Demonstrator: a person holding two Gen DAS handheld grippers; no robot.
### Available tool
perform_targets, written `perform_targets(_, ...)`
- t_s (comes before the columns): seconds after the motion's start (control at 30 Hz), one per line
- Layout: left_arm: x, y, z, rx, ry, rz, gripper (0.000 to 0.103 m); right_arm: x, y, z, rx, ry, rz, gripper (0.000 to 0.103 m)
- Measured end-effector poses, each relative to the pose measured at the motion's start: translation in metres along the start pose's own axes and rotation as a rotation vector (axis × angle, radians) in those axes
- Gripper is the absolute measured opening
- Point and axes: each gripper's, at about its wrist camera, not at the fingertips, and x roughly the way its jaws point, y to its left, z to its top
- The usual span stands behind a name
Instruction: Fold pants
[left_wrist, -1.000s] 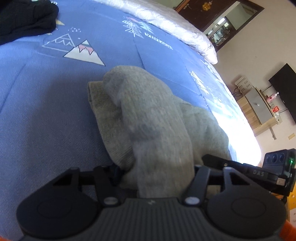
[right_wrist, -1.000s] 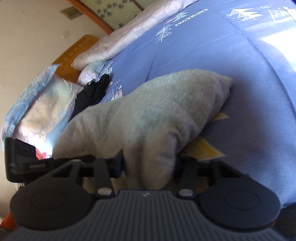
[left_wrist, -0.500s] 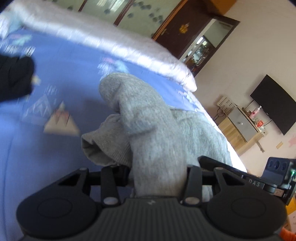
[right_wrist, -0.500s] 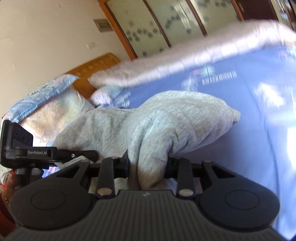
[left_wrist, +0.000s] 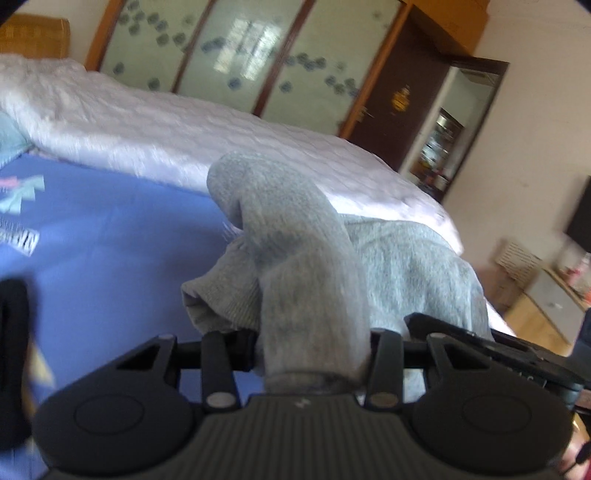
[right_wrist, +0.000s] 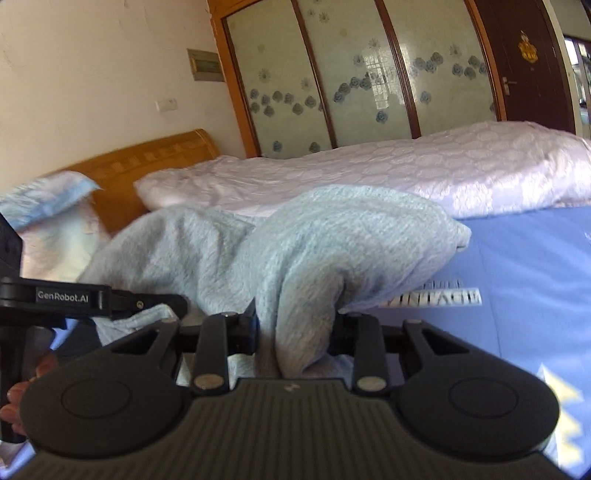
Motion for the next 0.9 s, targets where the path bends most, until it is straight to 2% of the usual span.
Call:
perform_targets(0.13, 0.068, 0.026, 0.008, -0.022, 0.014, 0.032, 0.039, 0.06, -0.03, -0.006, 0.064, 0.023, -0.043, 0.034)
perform_targets(0.27, 0.129, 0.049, -0.012, -0.024, 0.106, 0.091, 0.043, 0.106, -0.054, -0.035, 0.119, 0.128, -0.1, 0.036)
perform_targets(0.3, 0.141, 0.053, -0.02, -0.021, 0.14, 0.123, 0.049, 0.115, -0.059, -0.043, 0.133, 0.166, -0.115, 0.039)
perform_targets(0.33, 0.149, 0.056, -0.027, -0.021, 0.152, 0.161, 0.063, 0.12, -0.063, -0.049, 0.15, 0.194, -0.127, 0.043)
perform_targets(0.37, 0.15, 0.061, -0.031, -0.032, 0.142, 0.183, 0.071, 0.119, -0.067, -0.053, 0.19, 0.195, -0.14, 0.053)
perform_targets(0.4, 0.147, 0.064, -0.034, -0.058, 0.134, 0.194, 0.079, 0.113, -0.07, -0.053, 0.235, 0.179, -0.147, 0.066)
perform_targets(0.43, 0.142, 0.067, -0.035, -0.091, 0.138, 0.191, 0.079, 0.105, -0.071, -0.053, 0.279, 0.167, -0.152, 0.069)
perform_targets(0.53, 0.115, 0.063, -0.032, -0.123, 0.123, 0.23, 0.076, 0.07, -0.061, -0.048, 0.3, 0.141, -0.192, 0.069)
perform_targets(0.67, 0.067, 0.037, -0.03, -0.066, 0.103, 0.348, 0.075, 0.008, -0.029, -0.048, 0.256, 0.121, -0.302, 0.069)
perform_targets(0.77, 0.031, 0.01, -0.036, -0.012, 0.107, 0.389, 0.075, -0.048, -0.002, -0.062, 0.254, 0.118, -0.287, 0.069)
perform_targets(0.9, -0.029, -0.025, -0.058, 0.017, 0.098, 0.399, 0.076, -0.119, 0.033, -0.083, 0.227, 0.119, -0.248, 0.074)
